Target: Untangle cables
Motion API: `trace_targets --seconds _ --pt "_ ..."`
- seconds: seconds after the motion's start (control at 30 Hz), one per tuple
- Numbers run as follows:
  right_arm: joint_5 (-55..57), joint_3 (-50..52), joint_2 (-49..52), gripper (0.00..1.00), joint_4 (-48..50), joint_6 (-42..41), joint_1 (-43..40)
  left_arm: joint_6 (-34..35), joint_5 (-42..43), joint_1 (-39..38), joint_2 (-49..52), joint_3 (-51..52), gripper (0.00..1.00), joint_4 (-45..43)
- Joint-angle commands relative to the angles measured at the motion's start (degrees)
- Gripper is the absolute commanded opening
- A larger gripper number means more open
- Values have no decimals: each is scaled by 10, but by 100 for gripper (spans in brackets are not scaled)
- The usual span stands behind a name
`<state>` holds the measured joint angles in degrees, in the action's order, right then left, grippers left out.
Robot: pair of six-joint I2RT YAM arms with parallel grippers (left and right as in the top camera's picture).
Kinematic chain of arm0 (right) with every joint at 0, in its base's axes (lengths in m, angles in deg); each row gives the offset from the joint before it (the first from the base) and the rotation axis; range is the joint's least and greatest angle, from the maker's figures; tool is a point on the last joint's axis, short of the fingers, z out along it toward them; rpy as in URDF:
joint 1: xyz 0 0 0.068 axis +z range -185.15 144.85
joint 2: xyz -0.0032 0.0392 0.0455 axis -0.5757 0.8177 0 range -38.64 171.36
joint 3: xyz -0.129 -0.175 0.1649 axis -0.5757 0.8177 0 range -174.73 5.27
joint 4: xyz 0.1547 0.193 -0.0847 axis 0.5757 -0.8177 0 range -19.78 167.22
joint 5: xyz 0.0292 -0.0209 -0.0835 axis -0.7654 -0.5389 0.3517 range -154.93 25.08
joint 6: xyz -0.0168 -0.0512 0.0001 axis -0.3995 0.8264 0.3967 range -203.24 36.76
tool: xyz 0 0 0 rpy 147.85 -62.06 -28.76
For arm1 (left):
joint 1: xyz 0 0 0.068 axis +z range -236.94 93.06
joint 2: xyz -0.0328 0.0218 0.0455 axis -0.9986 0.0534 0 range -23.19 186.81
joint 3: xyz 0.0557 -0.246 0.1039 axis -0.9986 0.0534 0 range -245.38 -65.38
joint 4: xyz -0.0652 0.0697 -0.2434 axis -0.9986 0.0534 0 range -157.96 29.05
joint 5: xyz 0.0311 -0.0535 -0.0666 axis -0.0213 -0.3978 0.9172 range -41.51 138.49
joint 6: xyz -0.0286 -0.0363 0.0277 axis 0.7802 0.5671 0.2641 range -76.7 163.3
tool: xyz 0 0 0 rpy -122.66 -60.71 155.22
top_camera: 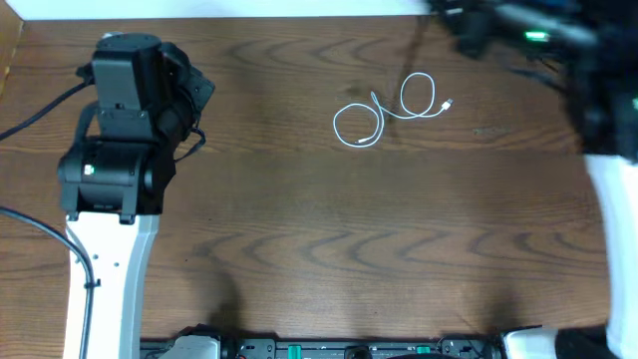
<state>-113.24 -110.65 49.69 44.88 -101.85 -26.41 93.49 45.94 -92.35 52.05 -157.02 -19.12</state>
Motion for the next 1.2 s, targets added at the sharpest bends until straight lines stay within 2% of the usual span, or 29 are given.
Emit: trace_targets --seconds 0.0,0.2,0.4,0.53,0.67,0.8,1.17 --pt "2 -8 -26 1 -27 -28 -96 -50 -10 0 8 -5 28 19" --pt "43 -8 -14 1 -122 -24 -274 -86 26 0 14 -5 29 25" --pt "177 -8 24 1 -215 -2 -380 -86 57 -2 15 -3 29 26" --pt "302 -7 47 1 -270 -2 -399 -86 90 -2 15 5 29 25" --pt "460 -7 72 1 -308 -40 -398 -86 99 -2 15 16 29 26" --pt "549 -7 109 1 -314 -52 -398 -86 101 -2 16 19 29 30" --pt "591 -7 271 1 -250 -51 -403 -86 101 -2 19 20 29 40"
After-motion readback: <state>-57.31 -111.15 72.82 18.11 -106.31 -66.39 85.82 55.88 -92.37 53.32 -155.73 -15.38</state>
